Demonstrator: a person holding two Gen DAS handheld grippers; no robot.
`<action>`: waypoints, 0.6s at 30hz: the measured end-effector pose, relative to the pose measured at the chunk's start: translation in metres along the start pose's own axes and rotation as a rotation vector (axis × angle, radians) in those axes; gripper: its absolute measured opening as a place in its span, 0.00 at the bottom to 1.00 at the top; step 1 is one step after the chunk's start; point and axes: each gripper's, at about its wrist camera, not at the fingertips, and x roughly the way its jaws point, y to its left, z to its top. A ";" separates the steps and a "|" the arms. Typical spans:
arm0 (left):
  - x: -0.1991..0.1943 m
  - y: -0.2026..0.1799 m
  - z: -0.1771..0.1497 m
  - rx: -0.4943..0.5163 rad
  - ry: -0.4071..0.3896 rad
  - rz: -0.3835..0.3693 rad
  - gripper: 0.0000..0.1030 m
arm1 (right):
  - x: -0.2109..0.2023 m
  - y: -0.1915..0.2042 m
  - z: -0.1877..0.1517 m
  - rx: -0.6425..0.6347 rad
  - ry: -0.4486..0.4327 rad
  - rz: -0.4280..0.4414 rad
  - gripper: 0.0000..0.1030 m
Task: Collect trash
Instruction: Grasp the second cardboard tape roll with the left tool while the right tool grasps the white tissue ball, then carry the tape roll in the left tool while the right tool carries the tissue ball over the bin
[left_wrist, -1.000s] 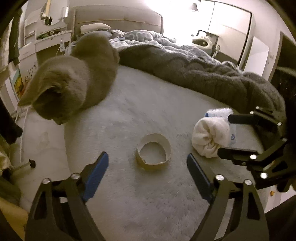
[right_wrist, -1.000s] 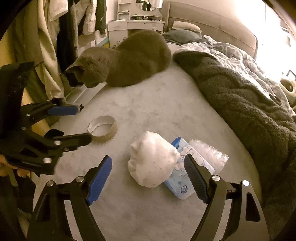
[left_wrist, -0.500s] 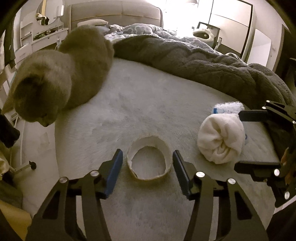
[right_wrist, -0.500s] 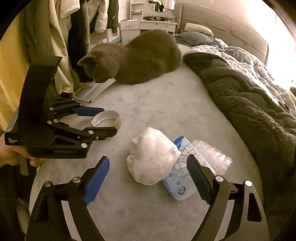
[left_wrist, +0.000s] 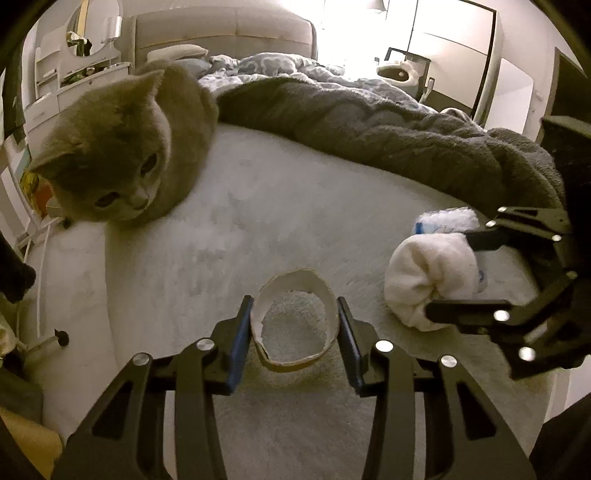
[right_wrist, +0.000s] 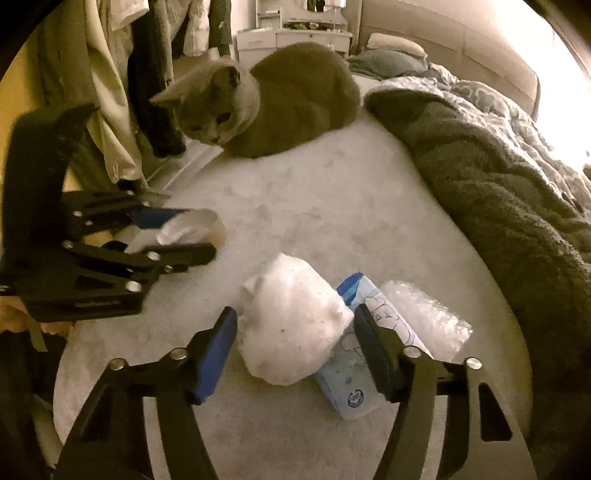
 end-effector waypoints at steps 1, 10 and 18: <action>-0.001 0.000 0.000 -0.002 -0.002 -0.005 0.44 | 0.001 -0.001 0.000 0.004 0.004 0.002 0.59; -0.014 0.008 -0.005 -0.021 0.000 -0.009 0.44 | -0.002 0.001 0.003 0.029 0.016 -0.003 0.37; -0.041 0.015 -0.012 -0.021 -0.020 0.004 0.44 | -0.018 0.006 0.005 0.095 -0.018 -0.031 0.35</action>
